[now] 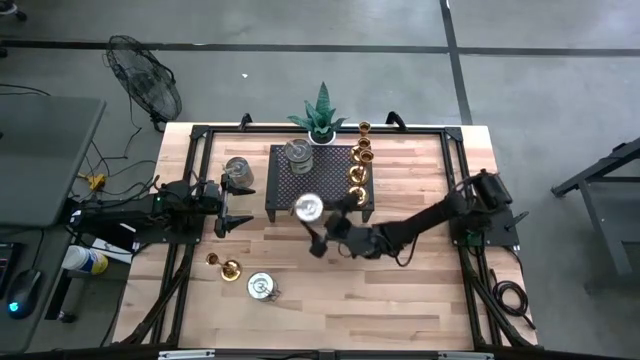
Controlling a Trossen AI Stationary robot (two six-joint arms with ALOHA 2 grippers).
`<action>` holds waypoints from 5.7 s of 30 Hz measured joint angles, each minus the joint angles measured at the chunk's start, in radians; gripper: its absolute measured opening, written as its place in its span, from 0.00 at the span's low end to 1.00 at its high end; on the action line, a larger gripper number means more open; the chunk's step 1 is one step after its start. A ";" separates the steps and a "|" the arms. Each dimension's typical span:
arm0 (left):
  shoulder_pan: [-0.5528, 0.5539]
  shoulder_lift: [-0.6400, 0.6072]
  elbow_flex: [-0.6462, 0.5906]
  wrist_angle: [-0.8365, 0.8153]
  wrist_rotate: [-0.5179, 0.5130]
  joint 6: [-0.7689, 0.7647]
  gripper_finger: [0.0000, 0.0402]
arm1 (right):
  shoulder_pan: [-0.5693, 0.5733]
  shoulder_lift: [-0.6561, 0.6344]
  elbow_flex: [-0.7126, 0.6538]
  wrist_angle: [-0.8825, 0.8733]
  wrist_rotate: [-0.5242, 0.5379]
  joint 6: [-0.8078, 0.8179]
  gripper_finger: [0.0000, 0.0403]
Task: Pick & Place candle stick holders
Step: Put the silver scented candle on the shelf, then put the gold candle holder on the shelf
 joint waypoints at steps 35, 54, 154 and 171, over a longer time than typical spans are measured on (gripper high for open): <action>0.000 0.000 0.001 0.000 0.000 0.000 0.98 | -0.178 0.008 0.121 -0.330 -0.075 0.234 0.88; 0.000 0.000 0.000 0.000 0.000 0.000 0.98 | -0.177 0.008 0.121 -0.322 -0.054 0.197 0.98; 0.000 0.000 0.000 0.000 0.000 0.000 0.98 | 0.247 -0.568 -0.539 -0.117 -0.405 0.276 0.94; 0.000 0.000 0.000 0.000 0.000 0.000 0.98 | 0.295 -0.864 -0.742 -0.145 -0.456 0.073 0.93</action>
